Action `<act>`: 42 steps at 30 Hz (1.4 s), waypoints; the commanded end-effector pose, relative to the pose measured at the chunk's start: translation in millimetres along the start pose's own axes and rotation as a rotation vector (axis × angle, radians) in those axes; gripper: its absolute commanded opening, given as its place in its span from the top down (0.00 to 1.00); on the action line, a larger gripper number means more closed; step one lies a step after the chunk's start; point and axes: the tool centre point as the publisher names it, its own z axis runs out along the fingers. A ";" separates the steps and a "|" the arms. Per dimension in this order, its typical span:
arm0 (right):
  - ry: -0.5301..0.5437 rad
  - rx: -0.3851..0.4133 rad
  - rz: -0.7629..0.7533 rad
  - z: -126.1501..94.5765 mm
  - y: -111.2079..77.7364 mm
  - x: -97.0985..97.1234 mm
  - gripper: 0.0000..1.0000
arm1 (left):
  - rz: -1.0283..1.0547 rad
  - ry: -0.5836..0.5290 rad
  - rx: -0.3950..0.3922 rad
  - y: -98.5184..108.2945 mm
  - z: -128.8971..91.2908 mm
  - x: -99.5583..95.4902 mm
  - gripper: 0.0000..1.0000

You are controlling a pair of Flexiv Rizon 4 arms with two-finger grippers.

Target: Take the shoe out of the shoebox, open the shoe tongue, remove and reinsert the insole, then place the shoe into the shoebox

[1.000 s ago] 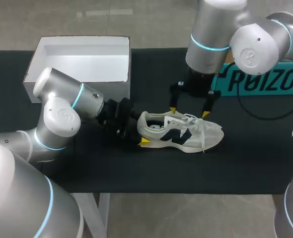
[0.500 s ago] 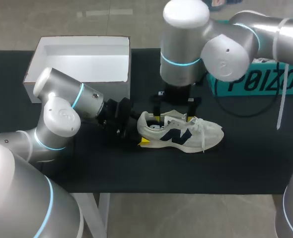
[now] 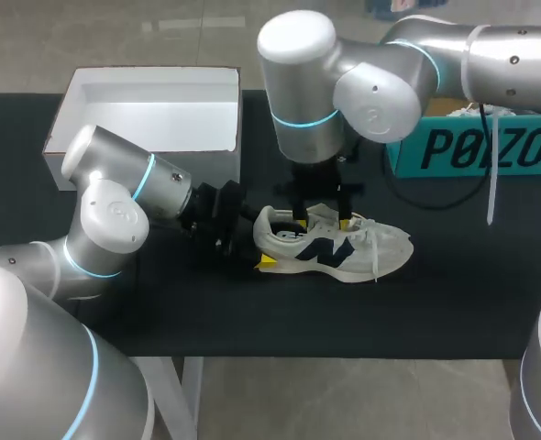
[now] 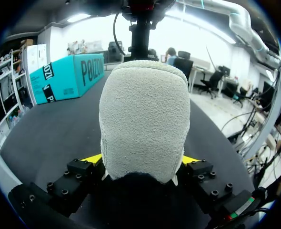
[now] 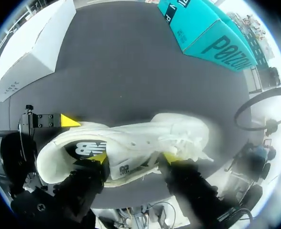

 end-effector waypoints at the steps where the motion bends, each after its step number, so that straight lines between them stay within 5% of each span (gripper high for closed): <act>1: 0.007 -0.012 0.012 -14.4 -4.2 -17.9 1.00 | 0.001 0.001 0.000 1.7 2.9 -1.4 1.00; 13: 0.176 0.049 0.055 -23.4 1.2 -59.3 1.00 | 0.001 0.001 0.000 1.7 2.9 -1.4 1.00; 25: 0.119 0.092 0.223 -2.1 2.5 -133.7 1.00 | 0.001 0.001 0.000 1.7 2.9 -1.4 1.00; 38: 0.164 0.146 0.240 36.5 -0.9 -133.2 1.00 | 0.001 0.001 0.000 1.7 2.9 -1.4 1.00; 40: 0.162 0.147 0.238 31.7 -1.5 -131.4 0.52 | 0.001 0.001 0.000 1.7 2.9 -1.4 1.00; 41: 0.162 0.146 0.238 26.5 -1.6 -131.5 0.00 | 0.001 0.001 0.000 1.7 2.9 -1.4 1.00; 42: 0.151 0.145 0.244 19.8 -1.8 -131.0 0.00 | 0.001 0.001 0.000 1.7 2.9 -1.4 1.00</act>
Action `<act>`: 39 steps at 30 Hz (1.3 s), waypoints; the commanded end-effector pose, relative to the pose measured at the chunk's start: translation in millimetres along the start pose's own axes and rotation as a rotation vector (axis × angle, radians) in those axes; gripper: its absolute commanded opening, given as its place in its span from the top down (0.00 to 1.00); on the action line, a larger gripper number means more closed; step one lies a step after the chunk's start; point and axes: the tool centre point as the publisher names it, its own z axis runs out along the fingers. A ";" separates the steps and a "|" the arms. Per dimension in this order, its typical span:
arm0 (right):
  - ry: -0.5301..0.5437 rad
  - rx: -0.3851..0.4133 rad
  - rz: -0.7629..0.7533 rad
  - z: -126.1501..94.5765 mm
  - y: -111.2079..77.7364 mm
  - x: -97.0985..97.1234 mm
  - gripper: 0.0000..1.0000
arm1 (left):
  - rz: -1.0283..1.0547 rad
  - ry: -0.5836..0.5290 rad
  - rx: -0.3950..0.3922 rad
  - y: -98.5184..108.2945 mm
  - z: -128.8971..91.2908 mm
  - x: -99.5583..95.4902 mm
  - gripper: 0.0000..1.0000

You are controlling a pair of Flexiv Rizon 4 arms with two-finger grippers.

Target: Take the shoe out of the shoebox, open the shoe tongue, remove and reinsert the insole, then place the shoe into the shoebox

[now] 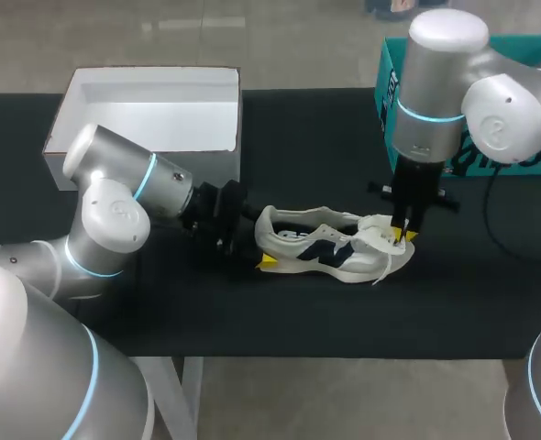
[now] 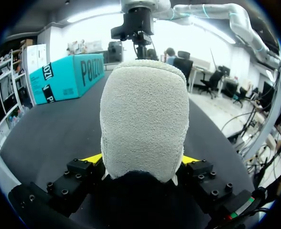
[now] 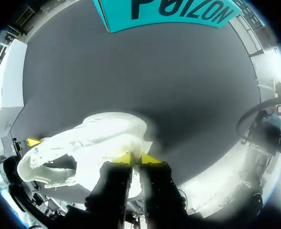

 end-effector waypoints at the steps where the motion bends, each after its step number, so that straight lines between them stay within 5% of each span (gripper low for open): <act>1: 0.004 -0.008 -0.012 -19.0 -3.4 1.1 0.00 | 0.000 0.000 0.001 2.6 1.7 -0.7 1.00; 7: 0.022 -0.038 -0.382 -58.5 -18.2 37.7 0.00 | 0.000 0.000 0.001 2.6 1.7 -0.7 1.00; 9: 0.048 0.033 -0.714 -67.7 -29.8 56.9 0.00 | 0.000 0.000 0.001 2.6 1.7 -0.7 1.00; 12: 0.079 0.330 -1.268 -68.4 -60.5 69.4 0.00 | 0.000 0.000 0.001 2.6 1.7 -0.7 1.00; 27: 0.079 0.330 -1.268 -68.4 -60.5 69.4 0.00 | 0.000 0.000 0.001 2.6 1.7 -0.7 1.00; 32: -0.333 0.209 -1.542 -123.0 -62.5 110.4 0.00 | 0.000 0.000 0.001 2.6 1.7 -0.7 1.00; 34: -0.413 0.128 -1.643 -144.8 -63.3 124.2 0.62 | 0.000 0.000 0.001 2.6 1.7 -0.7 1.00; 36: -0.485 0.086 -1.749 -160.3 -63.8 136.4 1.00 | 0.000 0.000 0.001 2.6 1.7 -0.7 1.00; 39: -0.569 0.042 -1.918 -168.2 -62.0 151.4 1.00 | 0.000 0.000 0.001 2.6 1.7 -0.7 1.00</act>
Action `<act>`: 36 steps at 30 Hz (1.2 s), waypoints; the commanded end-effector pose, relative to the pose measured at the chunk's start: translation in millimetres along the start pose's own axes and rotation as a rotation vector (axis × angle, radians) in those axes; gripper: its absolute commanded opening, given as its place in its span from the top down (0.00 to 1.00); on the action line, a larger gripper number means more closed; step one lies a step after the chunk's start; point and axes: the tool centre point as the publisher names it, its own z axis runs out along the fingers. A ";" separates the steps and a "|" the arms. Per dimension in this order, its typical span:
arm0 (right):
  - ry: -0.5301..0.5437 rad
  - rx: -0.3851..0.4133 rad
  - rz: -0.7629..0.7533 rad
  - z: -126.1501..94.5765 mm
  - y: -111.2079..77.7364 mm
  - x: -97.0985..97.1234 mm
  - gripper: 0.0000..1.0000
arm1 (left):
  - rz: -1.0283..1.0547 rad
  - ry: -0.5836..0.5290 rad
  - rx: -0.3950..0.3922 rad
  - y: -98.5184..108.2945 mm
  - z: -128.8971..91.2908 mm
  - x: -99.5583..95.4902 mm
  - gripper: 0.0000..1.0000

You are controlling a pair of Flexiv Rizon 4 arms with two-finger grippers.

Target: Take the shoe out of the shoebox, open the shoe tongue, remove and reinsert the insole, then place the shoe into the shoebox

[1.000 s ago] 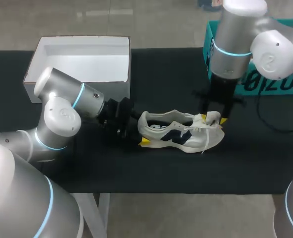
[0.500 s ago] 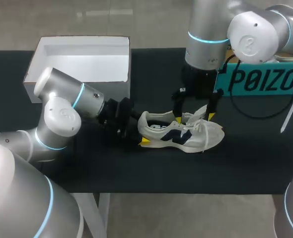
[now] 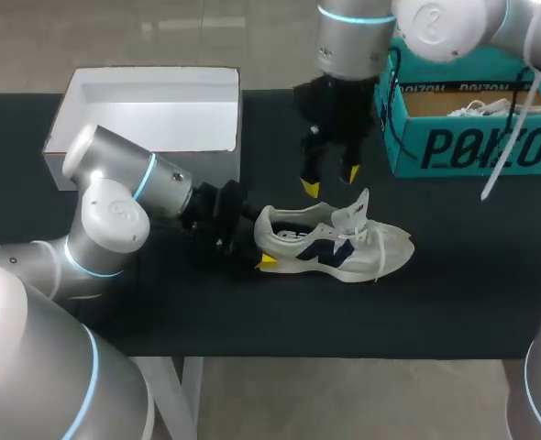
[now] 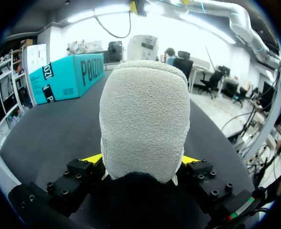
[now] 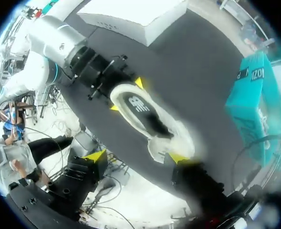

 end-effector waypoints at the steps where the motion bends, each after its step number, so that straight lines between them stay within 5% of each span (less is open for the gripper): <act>1: -0.511 0.287 -0.863 -23.8 30.1 12.5 1.00 | 0.001 0.000 0.000 2.3 1.9 -0.7 1.00; 6: -0.472 0.290 -0.970 1.0 39.6 -2.2 1.00 | 0.001 0.000 0.000 2.3 1.9 -0.7 1.00; 12: -0.520 0.122 -1.029 28.3 29.9 -10.3 1.00 | 0.001 0.000 0.000 2.3 1.9 -0.7 1.00; 20: -0.411 -0.120 -1.023 57.9 30.4 -27.1 1.00 | 0.001 0.000 0.000 2.3 1.9 -0.7 1.00; 23: -0.443 -0.055 -1.043 59.9 34.1 -30.1 1.00 | 0.001 0.000 0.000 2.3 1.9 -0.7 1.00; 36: -0.443 -0.055 -1.043 59.9 34.1 -30.1 1.00 | 0.001 0.000 0.000 2.3 1.9 -0.7 1.00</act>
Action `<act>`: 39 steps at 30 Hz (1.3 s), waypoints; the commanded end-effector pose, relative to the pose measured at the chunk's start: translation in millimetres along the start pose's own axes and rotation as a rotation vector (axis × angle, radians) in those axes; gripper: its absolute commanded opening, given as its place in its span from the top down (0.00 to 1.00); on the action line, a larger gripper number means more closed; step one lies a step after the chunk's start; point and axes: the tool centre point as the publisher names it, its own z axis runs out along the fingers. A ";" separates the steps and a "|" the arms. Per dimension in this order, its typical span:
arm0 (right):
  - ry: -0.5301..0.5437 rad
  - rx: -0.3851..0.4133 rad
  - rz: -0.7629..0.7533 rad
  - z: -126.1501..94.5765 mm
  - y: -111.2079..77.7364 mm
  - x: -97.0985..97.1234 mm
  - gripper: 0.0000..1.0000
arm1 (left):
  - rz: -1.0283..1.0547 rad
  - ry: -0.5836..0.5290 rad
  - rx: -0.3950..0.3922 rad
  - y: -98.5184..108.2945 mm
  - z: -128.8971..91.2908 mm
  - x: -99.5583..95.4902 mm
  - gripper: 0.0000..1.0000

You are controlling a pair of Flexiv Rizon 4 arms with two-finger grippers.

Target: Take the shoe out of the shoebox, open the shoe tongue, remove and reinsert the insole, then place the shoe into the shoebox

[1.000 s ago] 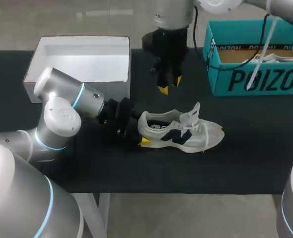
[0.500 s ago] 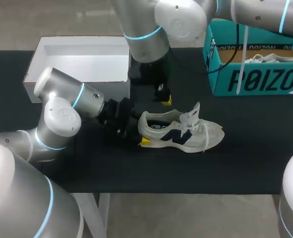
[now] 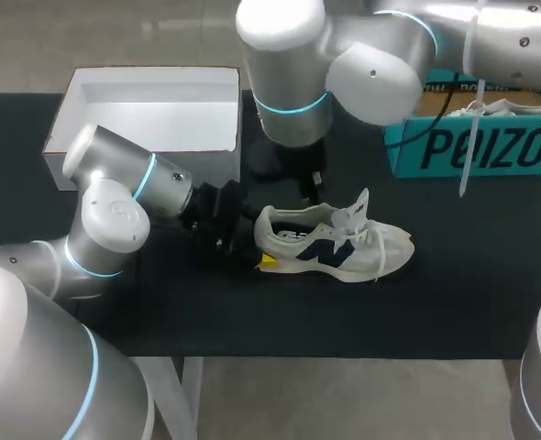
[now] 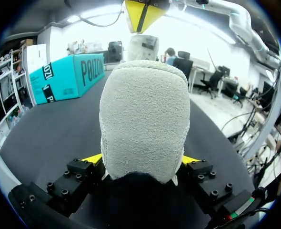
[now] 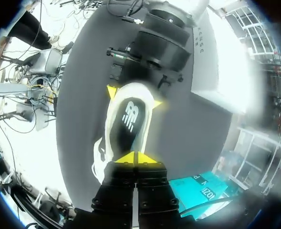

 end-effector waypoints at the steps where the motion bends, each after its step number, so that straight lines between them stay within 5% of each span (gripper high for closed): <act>1: -0.041 -0.079 0.001 0.0 -7.4 6.4 1.00 | 0.000 0.000 0.000 2.3 1.8 -0.7 1.00; 13: -0.023 -0.278 0.208 44.1 14.9 25.0 1.00 | 0.000 0.000 0.000 2.3 1.8 -0.7 1.00; 22: -0.034 -0.238 0.230 80.6 7.0 12.4 1.00 | 0.000 0.000 0.000 2.3 1.8 -0.7 1.00; 34: 0.113 -0.202 0.170 88.3 5.3 33.4 1.00 | 0.000 0.000 0.000 2.3 1.8 -0.7 1.00; 39: 0.152 -0.171 0.164 90.5 -1.5 26.4 1.00 | 0.000 0.000 0.000 2.3 1.8 -0.7 1.00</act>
